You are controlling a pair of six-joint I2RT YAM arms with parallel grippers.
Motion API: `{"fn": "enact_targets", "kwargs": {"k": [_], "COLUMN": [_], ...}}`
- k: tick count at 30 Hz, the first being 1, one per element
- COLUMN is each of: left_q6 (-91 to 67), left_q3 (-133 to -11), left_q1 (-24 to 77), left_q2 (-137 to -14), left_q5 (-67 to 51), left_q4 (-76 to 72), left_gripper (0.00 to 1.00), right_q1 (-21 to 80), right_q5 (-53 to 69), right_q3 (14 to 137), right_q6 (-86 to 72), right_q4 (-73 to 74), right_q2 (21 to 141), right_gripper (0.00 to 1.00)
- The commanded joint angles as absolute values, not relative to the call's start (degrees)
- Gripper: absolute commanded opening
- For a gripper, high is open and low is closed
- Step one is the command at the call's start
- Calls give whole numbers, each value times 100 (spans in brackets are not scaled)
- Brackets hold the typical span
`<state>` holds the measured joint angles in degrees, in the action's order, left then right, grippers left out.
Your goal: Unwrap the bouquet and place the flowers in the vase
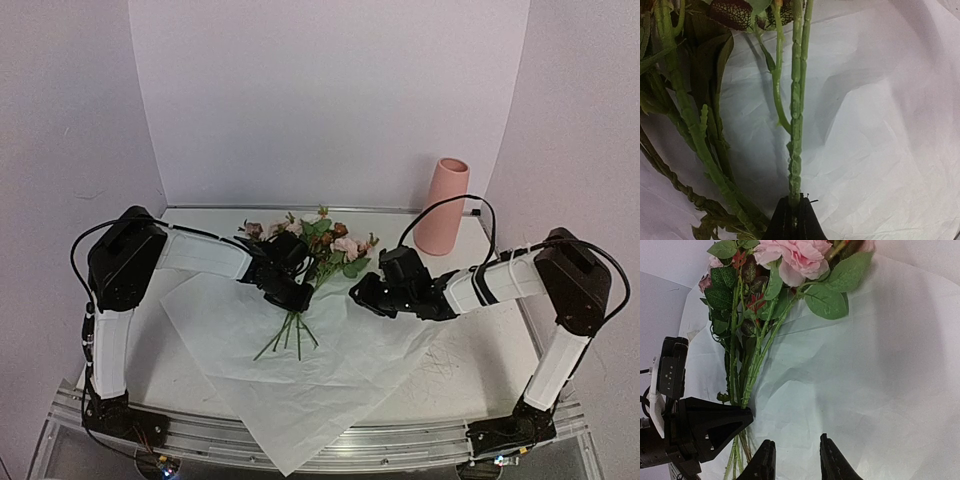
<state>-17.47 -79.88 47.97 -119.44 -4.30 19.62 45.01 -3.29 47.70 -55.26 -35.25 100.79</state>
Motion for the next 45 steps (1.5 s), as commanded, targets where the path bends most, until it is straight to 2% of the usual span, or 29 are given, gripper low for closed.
{"fn": "enact_targets", "kwargs": {"k": [1,12,18,28,33,37,45], "left_q6": [-1546,-1524,-1709,-1932,-2303,-2512,-2627], "left_q3": [-8244,-8374,-8330,-7959,-7184,-6689,-6487], "left_q1": [4790,4790,4791,4790,4791,4791,4797], "left_q2": [-11511,-10627,-10141,-9514,-8898,-8579,-8413], "left_q5": [-498,-618,-790,-945,-1281,-1692,-2128], "left_q4": [2018,2041,2031,1552,259,-552,-900], "left_gripper": [0,0,0,0,0,0,0], "right_q1": [4408,4334,4333,4341,4368,4388,4440], "right_q5": [-423,-271,401,1652,1915,1959,1802], "right_q3": [4641,4438,4366,4489,4686,4957,5307], "right_q6": [-5422,-5124,-5011,-5038,-5098,-5241,-5180], "right_q4": [-3574,-3778,-4423,-5997,-6677,-6738,-7017], "right_q2": [9650,9008,8724,8807,8886,9009,8991], "right_gripper": [32,35,55,65,64,58,55]}}
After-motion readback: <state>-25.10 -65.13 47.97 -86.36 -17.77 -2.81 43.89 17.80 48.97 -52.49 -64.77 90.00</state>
